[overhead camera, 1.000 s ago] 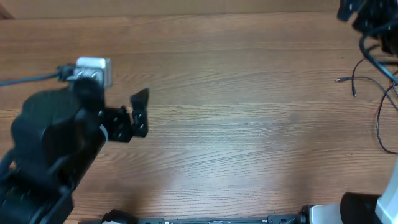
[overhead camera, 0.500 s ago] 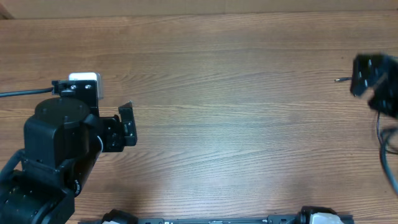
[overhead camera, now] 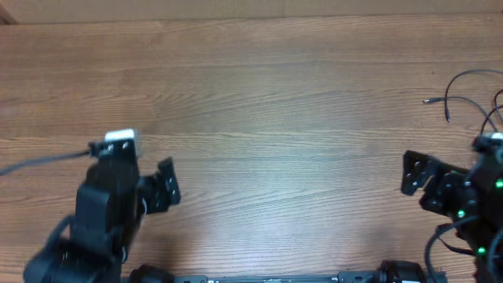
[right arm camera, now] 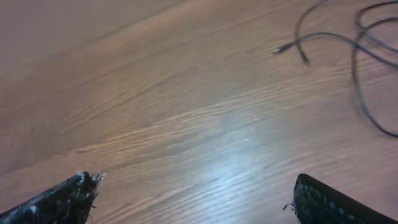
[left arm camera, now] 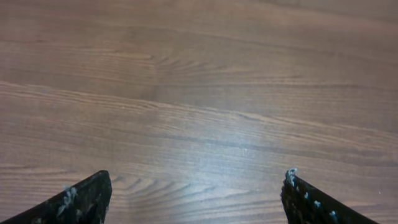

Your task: Untangle cables

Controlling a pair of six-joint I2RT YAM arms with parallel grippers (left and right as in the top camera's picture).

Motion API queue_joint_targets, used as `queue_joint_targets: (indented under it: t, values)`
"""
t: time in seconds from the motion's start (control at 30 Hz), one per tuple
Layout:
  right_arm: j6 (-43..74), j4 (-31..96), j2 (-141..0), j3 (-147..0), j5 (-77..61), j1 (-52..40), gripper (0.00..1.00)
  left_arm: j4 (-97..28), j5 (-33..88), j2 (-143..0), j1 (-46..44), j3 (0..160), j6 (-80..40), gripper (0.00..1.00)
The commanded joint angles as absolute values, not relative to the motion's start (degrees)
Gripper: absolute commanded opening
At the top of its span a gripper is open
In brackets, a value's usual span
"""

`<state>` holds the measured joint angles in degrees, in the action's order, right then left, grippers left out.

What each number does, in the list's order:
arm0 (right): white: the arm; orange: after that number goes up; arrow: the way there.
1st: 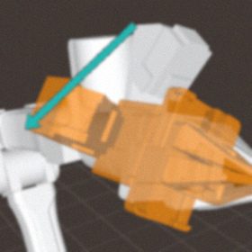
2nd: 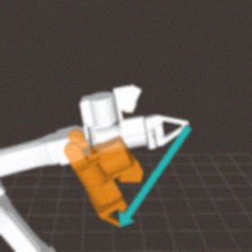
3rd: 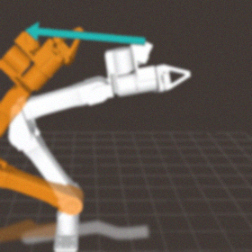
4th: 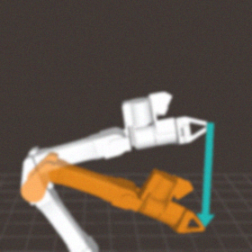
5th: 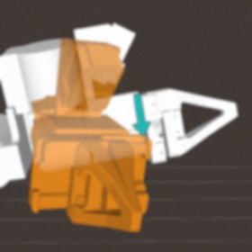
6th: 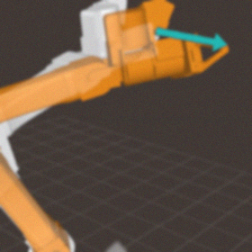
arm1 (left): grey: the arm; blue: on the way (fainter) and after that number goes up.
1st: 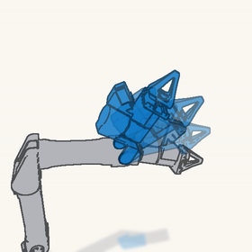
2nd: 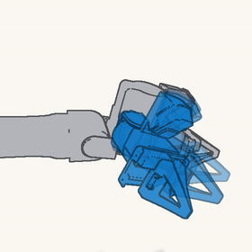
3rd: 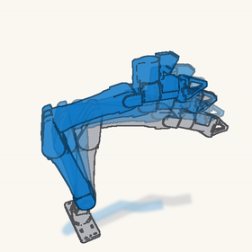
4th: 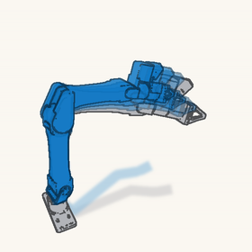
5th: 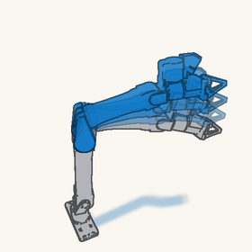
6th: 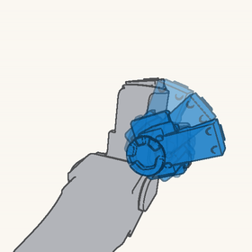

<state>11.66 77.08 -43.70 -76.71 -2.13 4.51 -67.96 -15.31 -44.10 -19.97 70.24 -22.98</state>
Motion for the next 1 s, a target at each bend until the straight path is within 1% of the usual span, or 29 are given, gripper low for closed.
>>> queue_joint_targets:
  t: [0.0, 0.07, 0.13, 0.23, 0.33, 0.43, 0.47, 0.7, 0.8, 0.97]
  values:
    - [7.6, 73.0, -39.0, -69.7, -6.0, 4.5, 1.0, -67.2, -19.4, -36.9, -20.3, 65.2, -26.3, 0.86]
    - [7.0, 68.9, -36.4, -65.8, -8.3, 4.5, 1.0, -67.3, -23.7, -33.0, -20.3, 63.7, -30.0, 0.87]
    - [7.0, 64.6, -34.4, -62.8, -8.7, 4.5, 1.0, -67.1, -27.3, -29.3, -20.3, 63.4, -34.2, 0.89]
    - [7.0, 59.4, -33.3, -60.6, -8.7, 4.5, 1.0, -65.4, -27.6, -25.6, -20.3, 63.4, -33.1, 0.91]
    - [7.0, 55.5, -33.5, -59.8, -8.7, 4.5, 1.0, -65.4, -27.4, -24.9, -20.3, 63.4, -31.6, 0.93]
    - [7.0, 53.5, -33.5, -59.7, -8.6, 4.5, 1.0, -65.5, -27.0, -25.0, -20.3, 63.4, -31.7, 1.0]
    - [7.0, 52.7, -33.5, -59.7, -8.2, 4.5, 1.0, -65.2, -27.1, -25.0, -20.3, 63.4, -31.7, 1.0]
    - [7.0, 57.3, -33.5, -59.7, -6.7, 4.5, 1.0, -61.1, -26.7, -25.0, -20.3, 63.4, -32.4, 1.0]
    - [7.0, 60.2, -33.5, -59.7, -6.7, 4.5, 1.0, -60.8, -24.4, -25.0, -20.3, 63.4, -36.1, 1.0]
    - [7.0, 64.0, -33.5, -59.7, -6.7, 4.5, 1.0, -60.9, -19.8, -25.0, -20.3, 63.4, -38.4, 1.0]
